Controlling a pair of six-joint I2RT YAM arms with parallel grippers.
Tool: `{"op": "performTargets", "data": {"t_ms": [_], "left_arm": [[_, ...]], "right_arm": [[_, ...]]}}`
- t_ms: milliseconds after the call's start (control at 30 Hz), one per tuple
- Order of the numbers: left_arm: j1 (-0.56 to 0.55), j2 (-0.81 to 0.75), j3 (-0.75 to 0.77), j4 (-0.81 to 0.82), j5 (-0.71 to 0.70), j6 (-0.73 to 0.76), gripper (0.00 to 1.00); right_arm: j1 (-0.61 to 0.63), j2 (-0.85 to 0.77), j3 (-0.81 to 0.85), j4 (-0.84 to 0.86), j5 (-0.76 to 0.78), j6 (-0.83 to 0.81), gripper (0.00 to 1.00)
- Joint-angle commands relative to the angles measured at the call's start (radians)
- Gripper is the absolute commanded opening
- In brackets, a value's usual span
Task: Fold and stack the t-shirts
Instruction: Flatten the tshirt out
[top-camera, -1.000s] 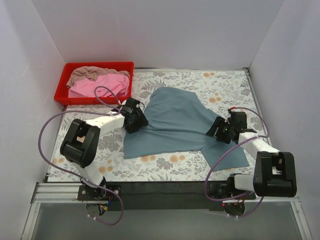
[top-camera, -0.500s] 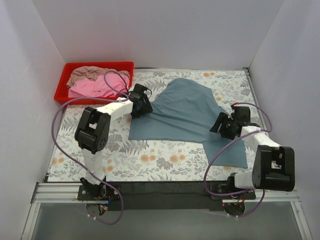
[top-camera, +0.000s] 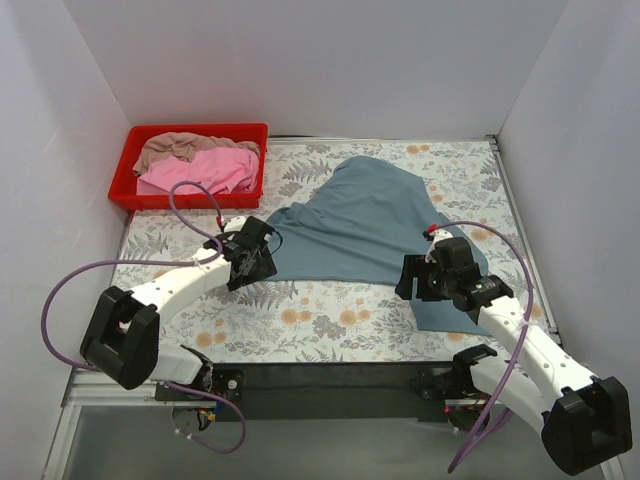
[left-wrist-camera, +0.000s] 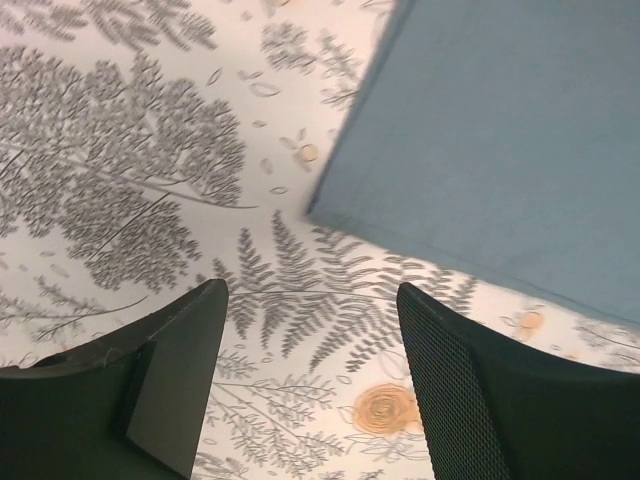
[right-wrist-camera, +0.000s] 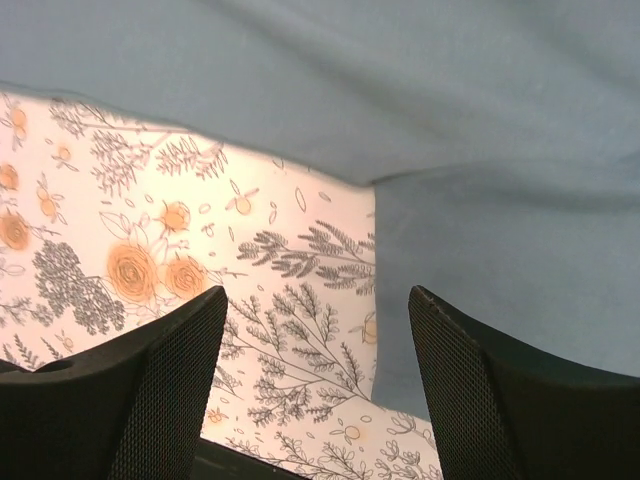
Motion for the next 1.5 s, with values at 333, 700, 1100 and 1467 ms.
{"op": "performTargets", "data": {"t_ms": [333, 700, 1100, 1467], "left_arm": [[-0.001, 0.171, 0.076, 0.002, -0.074, -0.066, 0.61], [-0.003, 0.272, 0.084, 0.038, -0.077, -0.064, 0.57], [-0.004, 0.139, 0.093, 0.009, -0.084, -0.079, 0.56], [-0.004, 0.273, 0.110, 0.038, -0.077, -0.044, 0.55]], "right_arm": [[0.059, -0.045, -0.043, -0.050, 0.058, 0.031, 0.81], [0.062, -0.040, -0.049, -0.052, 0.058, 0.024, 0.81], [0.067, -0.037, -0.046, -0.055, 0.058, 0.022, 0.80], [0.067, -0.034, -0.039, -0.061, 0.087, 0.019, 0.81]]}}
